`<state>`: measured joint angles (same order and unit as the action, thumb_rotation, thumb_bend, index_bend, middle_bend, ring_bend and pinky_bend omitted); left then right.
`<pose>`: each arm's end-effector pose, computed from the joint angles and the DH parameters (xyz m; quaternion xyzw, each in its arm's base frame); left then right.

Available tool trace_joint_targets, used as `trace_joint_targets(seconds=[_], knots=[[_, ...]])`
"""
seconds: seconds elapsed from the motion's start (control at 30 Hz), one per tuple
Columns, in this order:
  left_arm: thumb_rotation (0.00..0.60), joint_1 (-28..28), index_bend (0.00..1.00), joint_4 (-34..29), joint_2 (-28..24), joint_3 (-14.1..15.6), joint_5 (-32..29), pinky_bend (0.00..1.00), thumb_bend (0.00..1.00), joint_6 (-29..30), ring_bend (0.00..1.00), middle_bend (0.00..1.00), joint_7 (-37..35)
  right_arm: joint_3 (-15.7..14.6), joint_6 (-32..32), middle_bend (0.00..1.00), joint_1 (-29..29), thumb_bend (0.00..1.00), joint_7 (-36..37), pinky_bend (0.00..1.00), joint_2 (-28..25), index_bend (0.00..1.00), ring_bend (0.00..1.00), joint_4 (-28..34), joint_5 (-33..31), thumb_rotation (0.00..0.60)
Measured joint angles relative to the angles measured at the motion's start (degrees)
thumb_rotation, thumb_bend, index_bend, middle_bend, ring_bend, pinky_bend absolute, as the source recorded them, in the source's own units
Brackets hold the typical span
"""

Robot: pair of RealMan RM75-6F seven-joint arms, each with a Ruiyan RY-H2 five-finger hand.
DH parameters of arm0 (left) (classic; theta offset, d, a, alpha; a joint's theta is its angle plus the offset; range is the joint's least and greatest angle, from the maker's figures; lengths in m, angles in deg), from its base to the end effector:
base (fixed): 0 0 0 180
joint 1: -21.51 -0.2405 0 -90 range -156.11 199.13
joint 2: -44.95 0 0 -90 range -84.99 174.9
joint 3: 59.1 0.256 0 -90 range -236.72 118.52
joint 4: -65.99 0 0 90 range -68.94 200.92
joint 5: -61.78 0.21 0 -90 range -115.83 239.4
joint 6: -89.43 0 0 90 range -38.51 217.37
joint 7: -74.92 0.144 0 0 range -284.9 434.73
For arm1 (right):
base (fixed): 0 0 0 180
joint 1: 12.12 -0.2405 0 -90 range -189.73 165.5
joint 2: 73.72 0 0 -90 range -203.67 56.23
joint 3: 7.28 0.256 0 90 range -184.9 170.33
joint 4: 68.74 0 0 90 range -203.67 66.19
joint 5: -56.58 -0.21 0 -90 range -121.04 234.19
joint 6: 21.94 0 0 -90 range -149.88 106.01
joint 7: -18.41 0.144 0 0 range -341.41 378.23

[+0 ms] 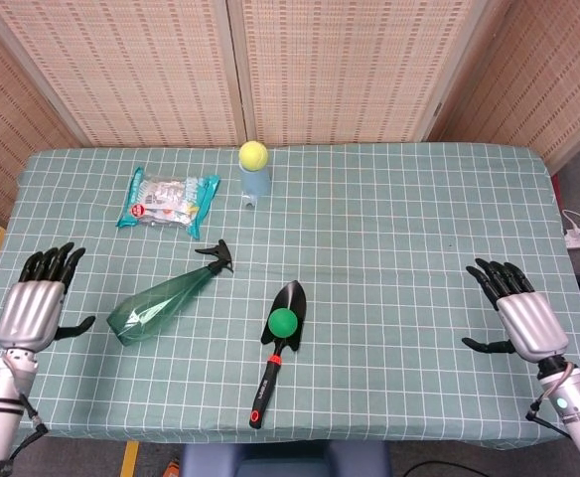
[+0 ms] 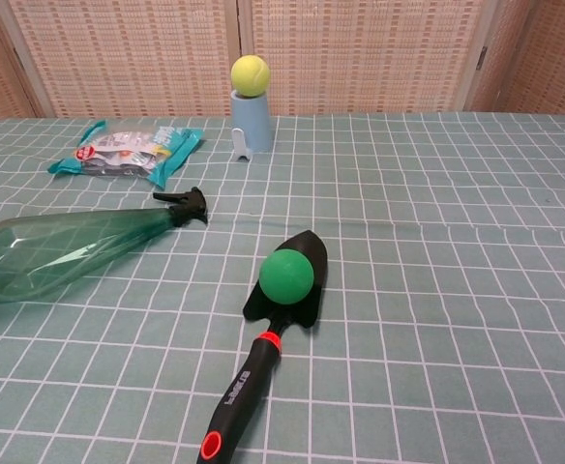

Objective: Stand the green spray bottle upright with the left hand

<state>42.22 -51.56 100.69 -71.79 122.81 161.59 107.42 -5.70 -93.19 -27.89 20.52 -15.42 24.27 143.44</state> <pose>-0.2089 0.2642 0.1669 -0.6449 -0.3588 -0.3076 0.6006 -0.2935 -0.2316 0.1571 0.6875 -0.3804 0.3431 0.5147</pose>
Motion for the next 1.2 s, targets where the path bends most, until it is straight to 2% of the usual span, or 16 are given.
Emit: trace_joint_targets(seconds=[0.13,0.27,0.4,0.5,0.7,0.83,1.03,1.2], knots=[[0.6,7.08,0.0,-4.29,0.23,-4.15,-12.89,0.0,0.17,-0.61,0.0,0.01,6.63,-0.16,-0.11,0.0,0.08,0.0,1.46,0.0,-0.28,0.0,0.0,-0.22,0.45,0.6],[0.6,15.29,0.0,-6.17,3.08,-7.48,-28.02,0.0,0.17,0.41,0.0,0.01,12.57,-0.26,0.19,0.0,-0.02,0.0,3.3,0.0,-0.54,0.0,0.0,-0.33,0.64,0.6],[0.6,27.05,0.0,-5.43,9.42,-10.16,-43.45,0.0,0.17,3.8,0.0,0.01,20.51,-0.46,0.43,0.0,-0.12,0.0,4.78,0.0,-0.87,0.0,0.0,-0.58,1.11,0.6],[0.6,34.98,0.0,-3.03,16.15,-11.58,-50.34,0.0,0.17,7.42,0.0,0.02,25.18,-0.5,0.71,0.0,-0.23,0.0,5.78,0.0,-1.09,0.0,0.0,-0.74,1.16,0.6],[0.6,42.94,0.0,6.25,27.88,-13.75,-61.61,0.0,0.17,12.03,0.0,0.04,30.14,-0.5,1.93,0.0,-0.52,0.0,6.87,0.0,-1.5,0.0,0.0,-0.62,0.27,0.6],[0.6,45.27,0.0,13.74,32.87,-14.9,-66.25,0.0,0.17,12.31,0.0,0.05,30.93,-0.48,1.83,0.0,-0.45,0.0,6.66,0.0,-1.53,0.0,0.0,-0.47,0.2,0.6],[0.6,47.16,0.0,23.37,37.76,-14.42,-68.9,0.0,0.17,12.41,0.0,0.09,33.13,-0.35,2.0,0.0,-0.3,0.0,7.3,0.0,-1.69,0.0,0.0,-0.51,-0.58,0.6],[0.6,48.14,0.0,28.32,40.26,-14.18,-70.89,0.0,0.18,13.32,0.0,0.1,35.86,-0.06,1.54,0.0,-0.06,0.0,6.32,0.0,-1.44,0.0,0.0,-0.16,-1.19,0.6]])
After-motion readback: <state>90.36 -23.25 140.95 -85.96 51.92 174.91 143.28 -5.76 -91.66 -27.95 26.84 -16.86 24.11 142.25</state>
